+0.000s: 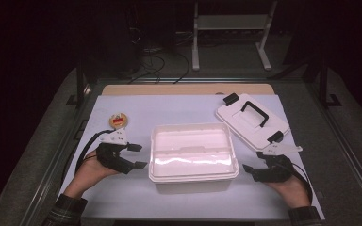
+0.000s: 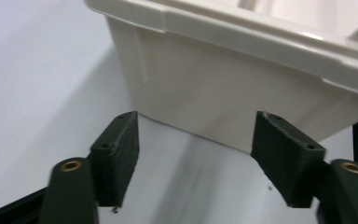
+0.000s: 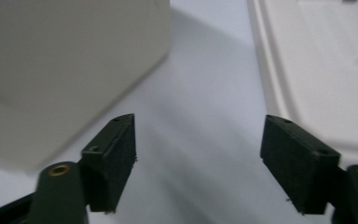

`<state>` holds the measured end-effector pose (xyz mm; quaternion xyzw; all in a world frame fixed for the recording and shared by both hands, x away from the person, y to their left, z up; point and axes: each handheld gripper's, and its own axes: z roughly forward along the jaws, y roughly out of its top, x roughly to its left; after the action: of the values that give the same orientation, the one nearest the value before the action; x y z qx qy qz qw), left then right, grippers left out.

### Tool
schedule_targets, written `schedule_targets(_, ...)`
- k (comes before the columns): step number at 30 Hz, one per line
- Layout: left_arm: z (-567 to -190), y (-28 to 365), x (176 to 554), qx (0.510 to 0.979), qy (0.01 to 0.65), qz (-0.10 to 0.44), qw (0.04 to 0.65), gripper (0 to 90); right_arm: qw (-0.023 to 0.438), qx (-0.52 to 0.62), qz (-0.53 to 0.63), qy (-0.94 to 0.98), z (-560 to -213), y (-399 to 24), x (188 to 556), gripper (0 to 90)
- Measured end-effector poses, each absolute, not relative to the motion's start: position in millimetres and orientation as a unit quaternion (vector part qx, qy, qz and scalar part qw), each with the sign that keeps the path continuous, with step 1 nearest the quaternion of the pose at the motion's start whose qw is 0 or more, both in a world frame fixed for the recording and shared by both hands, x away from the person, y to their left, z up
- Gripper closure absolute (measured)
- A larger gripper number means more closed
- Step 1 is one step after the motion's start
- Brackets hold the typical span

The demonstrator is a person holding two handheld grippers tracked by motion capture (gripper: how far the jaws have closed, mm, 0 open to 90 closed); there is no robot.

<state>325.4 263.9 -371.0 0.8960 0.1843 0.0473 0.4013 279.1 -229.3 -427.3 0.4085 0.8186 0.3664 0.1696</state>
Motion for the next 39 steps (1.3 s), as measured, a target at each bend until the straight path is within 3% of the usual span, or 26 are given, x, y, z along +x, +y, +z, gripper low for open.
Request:
schedule_targets(5, -356, 265, 324, 0.896, 0.185, 0.06, 0.399, 21.8, 0.163, 0.425, 0.338, 0.824, -455, -238, 271, 14.1)
schedule_targets(17, -319, 255, 327, 0.906, 0.174, 0.064, 0.38, 20.0, 0.168, 0.422, 0.349, 0.82, -458, -240, 268, 13.9)
schedule_targets(39, -284, 183, 351, 0.94, 0.095, 0.039, 0.324, 17.8, 0.168, 0.422, 0.35, 0.819, -458, -240, 268, 13.9)
